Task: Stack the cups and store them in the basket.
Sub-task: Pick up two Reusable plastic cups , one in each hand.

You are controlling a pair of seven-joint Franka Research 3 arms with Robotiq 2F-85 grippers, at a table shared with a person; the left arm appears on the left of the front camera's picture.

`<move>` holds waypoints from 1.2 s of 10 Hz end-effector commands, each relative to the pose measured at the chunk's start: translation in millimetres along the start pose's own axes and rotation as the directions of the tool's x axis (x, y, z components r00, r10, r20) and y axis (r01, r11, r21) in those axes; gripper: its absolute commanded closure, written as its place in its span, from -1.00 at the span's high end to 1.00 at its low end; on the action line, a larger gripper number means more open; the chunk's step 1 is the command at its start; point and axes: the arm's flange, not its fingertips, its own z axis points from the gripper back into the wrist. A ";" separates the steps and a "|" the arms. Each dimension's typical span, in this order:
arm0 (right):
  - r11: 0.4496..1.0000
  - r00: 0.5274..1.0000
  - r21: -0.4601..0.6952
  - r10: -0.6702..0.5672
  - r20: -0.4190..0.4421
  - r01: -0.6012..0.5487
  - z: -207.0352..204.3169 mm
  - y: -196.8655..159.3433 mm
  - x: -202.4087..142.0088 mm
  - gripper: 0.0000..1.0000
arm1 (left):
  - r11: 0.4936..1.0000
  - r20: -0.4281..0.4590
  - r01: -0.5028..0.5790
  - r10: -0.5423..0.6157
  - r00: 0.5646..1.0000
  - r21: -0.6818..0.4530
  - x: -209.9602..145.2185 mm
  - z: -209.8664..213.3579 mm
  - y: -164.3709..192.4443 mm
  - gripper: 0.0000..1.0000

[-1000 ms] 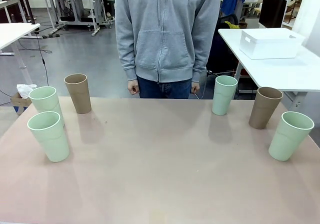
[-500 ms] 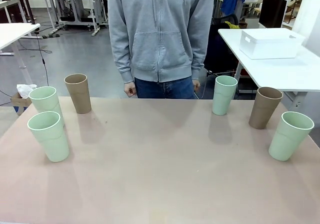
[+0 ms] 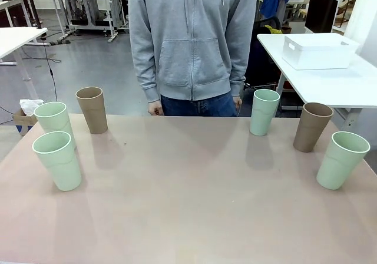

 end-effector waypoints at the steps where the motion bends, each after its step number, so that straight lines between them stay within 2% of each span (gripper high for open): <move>1: 1.000 0.999 -0.004 0.025 0.027 -0.025 -0.9 -2.3 0.8 1.00 | 1.000 0.016 0.022 -0.022 1.000 -0.002 0.4 0.4 0.0 1.00; 5: 1.000 0.999 -0.004 0.025 0.027 -0.025 -0.9 -2.3 0.8 1.00 | 1.000 0.016 0.022 -0.022 1.000 -0.002 0.4 0.4 0.0 1.00; 6: 1.000 1.000 0.000 0.000 0.000 0.000 0.2 0.1 -0.1 1.00 | 1.000 0.000 0.000 0.000 1.000 0.000 0.0 0.0 0.0 1.00; 7: 0.993 0.999 0.112 0.029 0.044 -0.034 -5.7 -15.3 3.0 1.00 | 0.997 0.021 0.031 -0.030 0.999 -0.069 1.7 -3.7 25.1 1.00; 8: 0.988 0.996 0.143 0.041 0.082 -0.053 -12.5 -31.4 -0.2 1.00 | 0.991 0.038 0.047 -0.042 0.998 -0.123 0.6 -8.4 43.2 1.00; 9: 0.980 0.991 0.191 0.038 0.131 -0.063 -17.8 -43.8 -9.3 1.00 | 0.990 0.048 0.058 -0.052 0.997 -0.126 -2.2 -12.5 58.6 1.00; 10: 0.973 0.984 0.216 0.043 0.172 -0.081 -31.5 -59.0 -16.5 1.00 | 0.983 0.086 0.082 -0.069 0.994 -0.162 -6.0 -19.6 73.3 1.00; 12: 0.950 0.969 0.282 0.066 0.240 -0.135 -44.9 -84.7 -46.9 1.00 | 0.981 0.165 0.100 -0.072 0.984 -0.164 -21.9 -34.7 102.1 1.00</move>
